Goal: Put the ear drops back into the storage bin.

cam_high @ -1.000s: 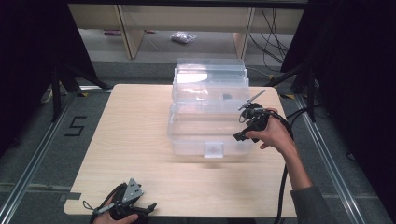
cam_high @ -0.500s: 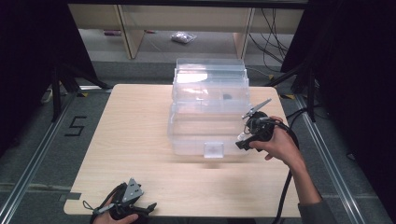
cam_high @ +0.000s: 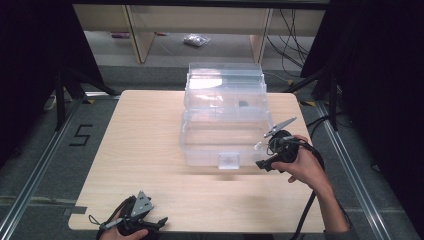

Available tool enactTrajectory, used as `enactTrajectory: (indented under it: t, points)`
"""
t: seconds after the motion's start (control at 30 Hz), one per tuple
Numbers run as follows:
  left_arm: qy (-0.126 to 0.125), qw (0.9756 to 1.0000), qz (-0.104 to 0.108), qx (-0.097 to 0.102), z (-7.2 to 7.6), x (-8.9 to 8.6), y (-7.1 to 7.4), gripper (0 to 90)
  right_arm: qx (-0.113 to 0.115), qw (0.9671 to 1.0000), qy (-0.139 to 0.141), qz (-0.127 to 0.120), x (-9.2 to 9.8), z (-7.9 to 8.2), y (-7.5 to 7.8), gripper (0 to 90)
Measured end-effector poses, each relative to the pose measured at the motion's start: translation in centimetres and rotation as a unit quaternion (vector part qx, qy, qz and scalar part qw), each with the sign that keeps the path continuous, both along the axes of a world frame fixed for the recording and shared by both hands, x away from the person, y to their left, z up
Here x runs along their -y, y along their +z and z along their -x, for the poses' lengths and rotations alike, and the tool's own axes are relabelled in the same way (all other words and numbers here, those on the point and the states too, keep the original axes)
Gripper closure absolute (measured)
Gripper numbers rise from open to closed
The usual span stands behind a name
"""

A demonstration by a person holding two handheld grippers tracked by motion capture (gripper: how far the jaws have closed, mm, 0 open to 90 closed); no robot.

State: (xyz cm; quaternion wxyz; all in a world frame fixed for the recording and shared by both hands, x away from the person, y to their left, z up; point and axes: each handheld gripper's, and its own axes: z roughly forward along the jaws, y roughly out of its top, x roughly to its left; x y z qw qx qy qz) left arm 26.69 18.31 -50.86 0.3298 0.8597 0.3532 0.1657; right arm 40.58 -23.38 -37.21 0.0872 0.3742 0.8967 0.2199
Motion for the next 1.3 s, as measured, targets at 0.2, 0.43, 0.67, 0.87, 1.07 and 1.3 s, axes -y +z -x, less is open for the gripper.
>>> enactTrajectory:
  t: [0.2,0.43,0.67,0.87,1.07,1.3]
  points:
    - [-0.001,1.0000,0.001,0.003,0.0,0.0,0.0,15.3,0.003,1.0000,0.007,-0.006,-0.1,0.2,-0.5,23.5]
    - [-0.003,1.0000,0.001,0.002,0.1,0.0,0.0,15.3,0.006,0.9998,0.004,-0.016,-0.3,0.7,-0.8,22.7]
    - [-0.002,1.0000,0.000,0.003,0.1,0.0,0.1,15.3,0.020,0.9987,0.008,-0.047,-0.2,1.3,-1.8,21.9]
    - [0.001,1.0000,-0.002,0.005,0.1,0.0,0.0,15.3,0.022,0.9982,0.003,-0.055,-0.1,1.8,-2.4,21.9]
    - [-0.004,1.0000,0.007,0.003,0.2,0.0,0.1,15.3,0.032,0.9980,0.003,-0.054,-0.1,2.1,-2.8,22.1]
    - [-0.005,1.0000,0.003,0.002,0.1,0.0,0.1,15.2,0.046,0.9972,0.006,-0.059,-0.2,2.4,-3.3,22.1]
